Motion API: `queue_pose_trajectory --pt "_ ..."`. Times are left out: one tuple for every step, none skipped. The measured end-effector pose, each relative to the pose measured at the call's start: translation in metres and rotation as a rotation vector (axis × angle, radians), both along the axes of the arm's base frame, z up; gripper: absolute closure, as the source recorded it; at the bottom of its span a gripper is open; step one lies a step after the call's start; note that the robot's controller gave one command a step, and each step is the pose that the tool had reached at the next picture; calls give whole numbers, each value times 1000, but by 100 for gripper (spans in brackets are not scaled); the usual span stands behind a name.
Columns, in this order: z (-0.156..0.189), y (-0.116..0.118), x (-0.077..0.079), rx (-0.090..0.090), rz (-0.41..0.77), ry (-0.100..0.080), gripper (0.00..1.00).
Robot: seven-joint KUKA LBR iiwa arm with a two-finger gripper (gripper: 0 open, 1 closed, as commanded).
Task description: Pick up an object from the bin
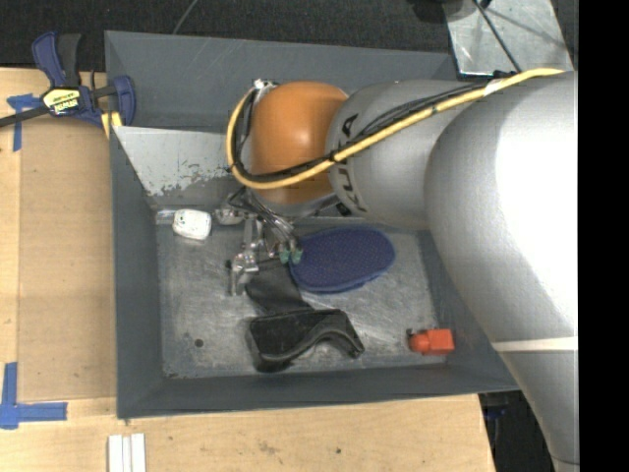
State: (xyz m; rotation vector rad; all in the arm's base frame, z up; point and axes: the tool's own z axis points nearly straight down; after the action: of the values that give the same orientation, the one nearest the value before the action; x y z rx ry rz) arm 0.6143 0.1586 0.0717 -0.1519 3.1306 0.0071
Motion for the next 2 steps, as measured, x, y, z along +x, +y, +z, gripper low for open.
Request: queue_pose_trajectory --pt "23 -66 -45 -5 -116 4 0" --pt "22 -64 -45 -3 -113 5 100"
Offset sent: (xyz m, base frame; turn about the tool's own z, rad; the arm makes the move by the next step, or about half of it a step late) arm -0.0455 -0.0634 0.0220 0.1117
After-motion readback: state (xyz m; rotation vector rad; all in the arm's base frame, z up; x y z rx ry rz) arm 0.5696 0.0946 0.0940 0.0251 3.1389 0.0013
